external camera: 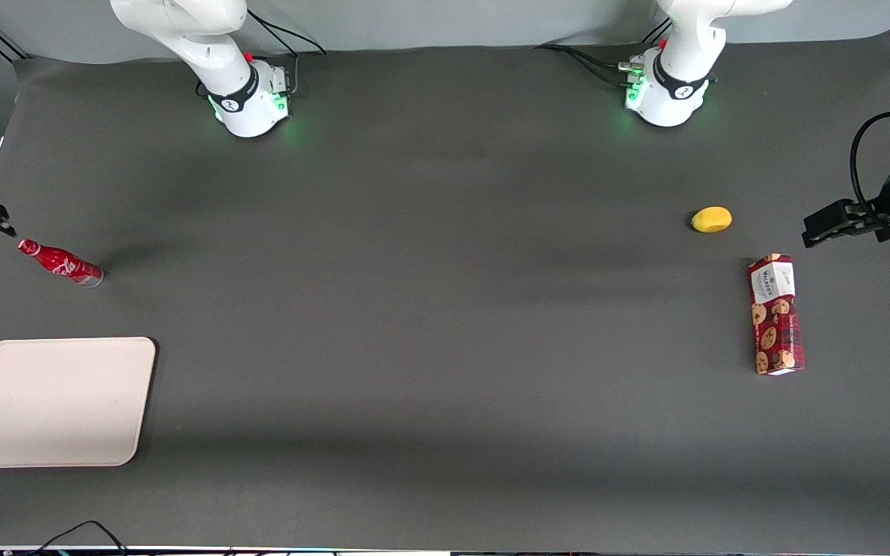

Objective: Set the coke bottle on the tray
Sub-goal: 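Close the right gripper around the bottle's body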

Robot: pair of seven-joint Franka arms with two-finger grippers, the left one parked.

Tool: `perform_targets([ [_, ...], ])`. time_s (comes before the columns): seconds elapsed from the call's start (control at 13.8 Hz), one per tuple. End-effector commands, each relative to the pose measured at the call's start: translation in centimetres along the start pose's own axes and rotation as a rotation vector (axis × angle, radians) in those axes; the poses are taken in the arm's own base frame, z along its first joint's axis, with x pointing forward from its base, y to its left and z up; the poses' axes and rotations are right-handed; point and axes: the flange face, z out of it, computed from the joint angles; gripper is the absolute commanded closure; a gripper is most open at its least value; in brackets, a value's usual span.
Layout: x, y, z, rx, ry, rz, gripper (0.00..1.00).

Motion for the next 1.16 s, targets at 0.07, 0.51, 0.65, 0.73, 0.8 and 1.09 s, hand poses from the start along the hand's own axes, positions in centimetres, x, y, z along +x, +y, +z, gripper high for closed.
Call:
perform_targets([
  [0.07, -0.1, -1.6, 3.5, 0.002, 0.044, 0.041, 0.00],
  [0.51, -1.5, -2.0, 4.7, 0.019, 0.035, 0.049, 0.07],
  [0.65, -1.9, -2.0, 5.0, 0.024, 0.031, 0.051, 0.40],
  [0.73, -2.0, -2.1, 5.0, 0.026, 0.031, 0.048, 0.62],
  [0.8, -2.1, -2.1, 5.0, 0.026, 0.031, 0.047, 0.81],
  [1.09, -2.5, -2.1, 5.3, 0.029, 0.028, 0.030, 1.00],
])
